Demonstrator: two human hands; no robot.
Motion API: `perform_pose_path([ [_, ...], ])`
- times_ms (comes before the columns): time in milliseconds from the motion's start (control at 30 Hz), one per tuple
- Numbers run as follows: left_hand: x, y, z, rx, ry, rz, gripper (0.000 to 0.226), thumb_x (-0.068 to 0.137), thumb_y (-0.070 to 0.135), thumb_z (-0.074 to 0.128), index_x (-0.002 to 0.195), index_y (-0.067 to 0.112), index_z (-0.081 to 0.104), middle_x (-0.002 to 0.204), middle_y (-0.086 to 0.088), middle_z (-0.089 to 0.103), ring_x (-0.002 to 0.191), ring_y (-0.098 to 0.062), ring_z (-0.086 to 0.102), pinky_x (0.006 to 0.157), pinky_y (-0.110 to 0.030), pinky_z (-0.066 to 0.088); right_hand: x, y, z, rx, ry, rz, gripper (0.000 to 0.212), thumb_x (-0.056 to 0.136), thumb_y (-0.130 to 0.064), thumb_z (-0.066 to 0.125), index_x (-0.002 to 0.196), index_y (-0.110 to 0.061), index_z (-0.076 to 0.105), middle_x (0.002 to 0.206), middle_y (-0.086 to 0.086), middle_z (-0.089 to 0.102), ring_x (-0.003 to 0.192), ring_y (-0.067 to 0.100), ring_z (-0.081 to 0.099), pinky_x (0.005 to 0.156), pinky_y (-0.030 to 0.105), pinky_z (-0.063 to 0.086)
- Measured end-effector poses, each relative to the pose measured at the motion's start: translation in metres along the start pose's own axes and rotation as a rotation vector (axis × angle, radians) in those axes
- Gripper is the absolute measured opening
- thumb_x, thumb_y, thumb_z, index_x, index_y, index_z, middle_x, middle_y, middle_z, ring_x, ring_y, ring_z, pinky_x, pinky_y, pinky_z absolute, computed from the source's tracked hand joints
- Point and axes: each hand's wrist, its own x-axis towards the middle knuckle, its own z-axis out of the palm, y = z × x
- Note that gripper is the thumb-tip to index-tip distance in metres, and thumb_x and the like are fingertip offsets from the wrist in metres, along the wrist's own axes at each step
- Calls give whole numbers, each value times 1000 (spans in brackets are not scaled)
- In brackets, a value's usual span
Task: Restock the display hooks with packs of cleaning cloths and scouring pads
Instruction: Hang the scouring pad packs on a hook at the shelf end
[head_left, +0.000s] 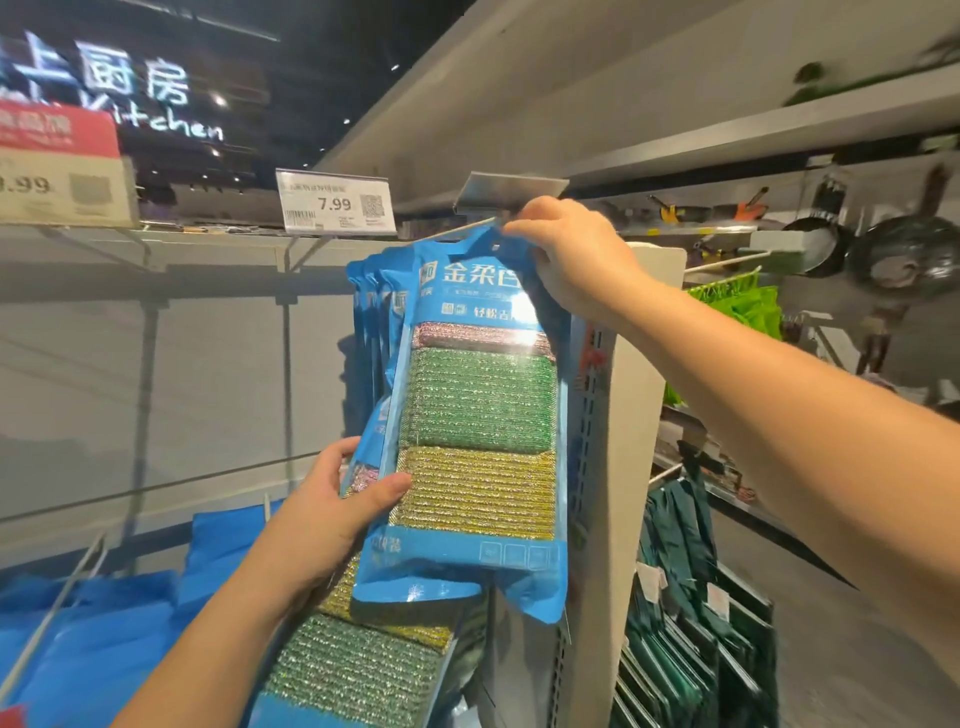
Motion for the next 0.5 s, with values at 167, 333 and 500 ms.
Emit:
perform_pose_path([
  [167, 1, -2, -2, -13, 96, -11, 83, 37, 96, 70, 107, 55, 53, 95, 12, 75, 82, -17, 76, 84, -55, 58, 1, -5, 2, 30, -33, 67, 41, 101, -17, 40, 138, -23, 57, 140, 1, 50, 130, 23, 43, 108, 42, 26],
  [333, -3, -4, -4, -14, 124, -3, 84, 41, 95, 70, 112, 54, 52, 101, 8, 74, 85, -20, 76, 83, -57, 58, -6, -7, 10, -63, -80, 68, 40, 101, -30, 35, 134, -20, 54, 143, 4, 42, 129, 21, 39, 106, 45, 22],
  [500, -7, 0, -1, -47, 154, -16, 80, 41, 90, 75, 108, 54, 50, 92, 11, 76, 79, -17, 76, 81, -54, 59, -8, -11, 13, -55, -163, 96, 42, 103, -39, 32, 134, -16, 50, 148, 6, 33, 134, 25, 32, 103, 51, 30],
])
